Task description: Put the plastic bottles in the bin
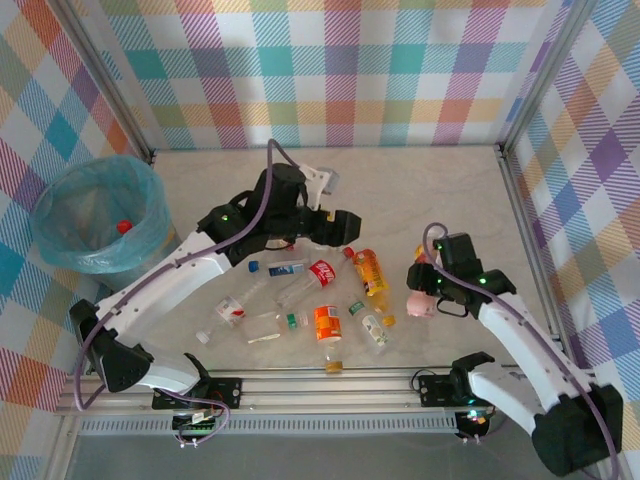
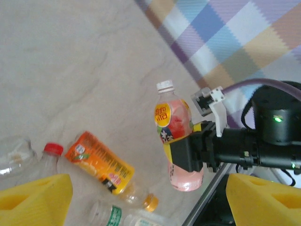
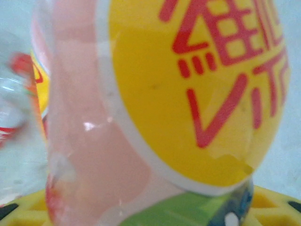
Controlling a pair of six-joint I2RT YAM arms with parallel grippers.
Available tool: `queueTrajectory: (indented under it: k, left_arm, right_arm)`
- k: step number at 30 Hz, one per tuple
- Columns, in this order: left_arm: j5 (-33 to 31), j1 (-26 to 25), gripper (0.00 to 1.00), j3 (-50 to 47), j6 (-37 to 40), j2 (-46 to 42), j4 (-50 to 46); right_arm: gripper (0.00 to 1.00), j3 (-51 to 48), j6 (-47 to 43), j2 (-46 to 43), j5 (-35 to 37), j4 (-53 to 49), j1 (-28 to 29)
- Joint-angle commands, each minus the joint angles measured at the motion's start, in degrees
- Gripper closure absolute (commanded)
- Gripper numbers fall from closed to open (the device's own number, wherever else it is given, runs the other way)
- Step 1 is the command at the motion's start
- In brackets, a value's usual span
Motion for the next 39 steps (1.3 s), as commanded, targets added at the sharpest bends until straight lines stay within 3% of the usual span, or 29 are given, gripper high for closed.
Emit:
queueTrajectory:
  k: [1, 6, 9, 13, 21, 32, 39]
  left_arm:
    - [0.02, -0.49, 0.15, 3.8, -1.51, -3.32, 2.13]
    - [5.21, -0.53, 0.16, 4.6, -0.64, -5.12, 5.55]
    - [5.44, -0.52, 0.18, 5.84, -0.29, -4.64, 4.32]
    - [5.9, -0.54, 0.23, 6.99, -0.19, -3.79, 3.01]
    - [5.64, -0.49, 0.38, 8.58, 0.53, -1.78, 0.21]
    - [2.83, -0.59, 0.71, 6.41, -0.27, -3.05, -1.98]
    - [1.0, -0.57, 0.76, 5.68, 0.28, -4.04, -3.07]
  right_arm:
    - [0.44, 4.59, -6.05, -3.43, -8.28, 4.38, -0.22]
    - [0.46, 6.92, -4.27, -3.52, -28.9, 19.22, 0.84]
    - [0.45, 6.51, -4.83, -2.71, -34.41, 28.04, 3.82]
    - [0.44, 6.97, -7.48, -1.19, -37.48, 33.39, 8.56]
    - [0.42, 8.89, -12.8, 3.67, -42.9, 33.88, 15.5]
    - [0.41, 10.38, -14.89, 5.56, -43.26, 33.97, 17.62]
    - [0.4, 10.89, -15.18, 6.19, -43.26, 33.54, 17.88]
